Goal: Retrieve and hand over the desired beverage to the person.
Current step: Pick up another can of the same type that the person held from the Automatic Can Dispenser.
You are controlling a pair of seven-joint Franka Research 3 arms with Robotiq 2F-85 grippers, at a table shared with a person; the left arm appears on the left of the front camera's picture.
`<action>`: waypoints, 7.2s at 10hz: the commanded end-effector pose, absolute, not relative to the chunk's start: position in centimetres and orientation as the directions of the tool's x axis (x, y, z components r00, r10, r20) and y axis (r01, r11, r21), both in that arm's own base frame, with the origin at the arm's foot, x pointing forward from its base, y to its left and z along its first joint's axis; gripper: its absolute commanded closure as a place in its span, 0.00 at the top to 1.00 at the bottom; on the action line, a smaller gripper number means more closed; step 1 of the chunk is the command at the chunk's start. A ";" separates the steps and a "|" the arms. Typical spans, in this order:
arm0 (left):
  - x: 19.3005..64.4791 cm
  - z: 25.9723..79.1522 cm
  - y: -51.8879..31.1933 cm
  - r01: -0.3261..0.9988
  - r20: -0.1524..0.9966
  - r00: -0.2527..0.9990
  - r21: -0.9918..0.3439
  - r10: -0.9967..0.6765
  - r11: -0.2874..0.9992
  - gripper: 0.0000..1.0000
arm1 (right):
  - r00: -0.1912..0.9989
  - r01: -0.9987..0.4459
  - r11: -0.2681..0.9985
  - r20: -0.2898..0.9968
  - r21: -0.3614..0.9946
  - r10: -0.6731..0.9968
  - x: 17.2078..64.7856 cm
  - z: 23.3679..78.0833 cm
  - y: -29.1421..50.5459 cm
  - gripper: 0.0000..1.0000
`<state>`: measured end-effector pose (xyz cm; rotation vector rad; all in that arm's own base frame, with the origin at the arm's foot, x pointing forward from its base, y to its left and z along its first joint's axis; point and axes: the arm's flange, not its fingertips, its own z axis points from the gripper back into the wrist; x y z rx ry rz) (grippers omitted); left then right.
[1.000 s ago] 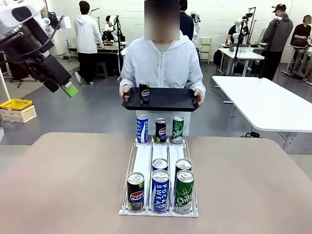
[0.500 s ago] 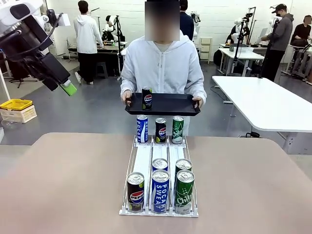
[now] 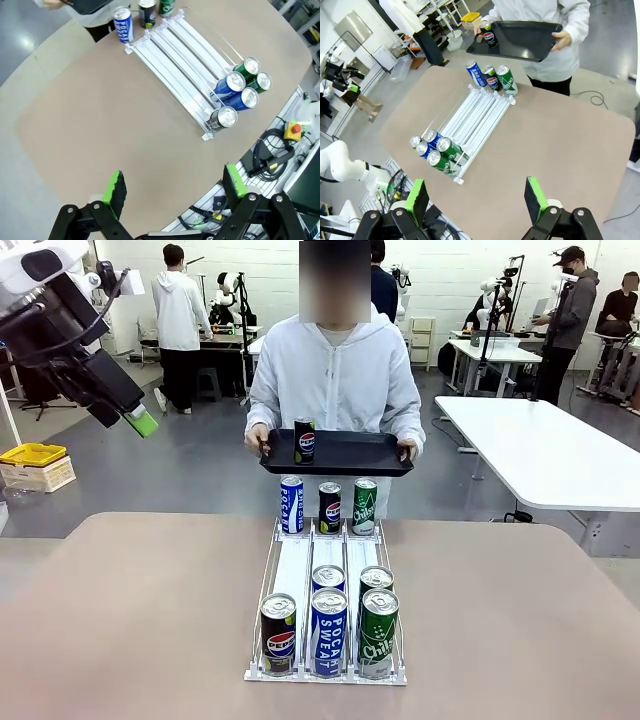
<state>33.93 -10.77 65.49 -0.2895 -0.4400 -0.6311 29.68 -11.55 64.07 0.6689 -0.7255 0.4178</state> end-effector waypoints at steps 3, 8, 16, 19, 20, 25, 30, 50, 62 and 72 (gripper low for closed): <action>35.3 65.5 -4.2 0.734 0.525 0.666 -0.337 -0.529 0.590 1.00 | 0.663 -0.586 0.693 0.740 0.420 0.112 29.9 64.1 -11.5 1.00; 34.9 65.0 -3.0 0.737 0.553 0.658 -0.333 -0.512 0.588 1.00 | 0.663 -0.586 0.693 0.740 0.420 0.112 29.9 64.1 -11.5 1.00; 34.9 65.0 -3.0 0.737 0.553 0.658 -0.333 -0.512 0.588 1.00 | 0.663 -0.586 0.693 0.740 0.420 0.112 29.9 64.1 -11.5 1.00; 34.9 65.0 -3.0 0.737 0.553 0.658 -0.333 -0.512 0.588 1.00 | 0.663 -0.586 0.693 0.740 0.420 0.112 29.9 64.1 -11.5 1.00; 34.9 65.0 -3.0 0.737 0.553 0.658 -0.333 -0.512 0.588 1.00 | 0.663 -0.586 0.693 0.740 0.420 0.112 29.9 64.1 -11.5 1.00; 34.9 65.0 -3.0 0.737 0.553 0.658 -0.333 -0.512 0.588 1.00 | 0.663 -0.586 0.693 0.740 0.420 0.112 29.9 64.1 -11.5 1.00; 34.9 65.0 -3.0 0.737 0.553 0.658 -0.333 -0.512 0.588 1.00 | 0.663 -0.586 0.693 0.740 0.420 0.112 29.9 64.1 -11.5 1.00; 36.2 55.6 -40.0 0.270 0.221 0.937 0.039 -0.272 0.962 1.00 | 0.663 -0.586 0.693 0.740 0.420 0.112 29.9 64.1 -11.5 1.00; 34.4 48.5 -40.9 -0.069 0.164 0.983 -0.083 0.082 0.994 1.00 | 0.663 -0.586 0.693 0.740 0.420 0.112 29.9 64.1 -11.5 1.00; 31.6 44.6 -42.1 0.054 0.102 0.994 -0.037 -0.050 0.998 1.00 | 0.663 -0.586 0.693 0.740 0.420 0.112 29.9 64.1 -11.5 1.00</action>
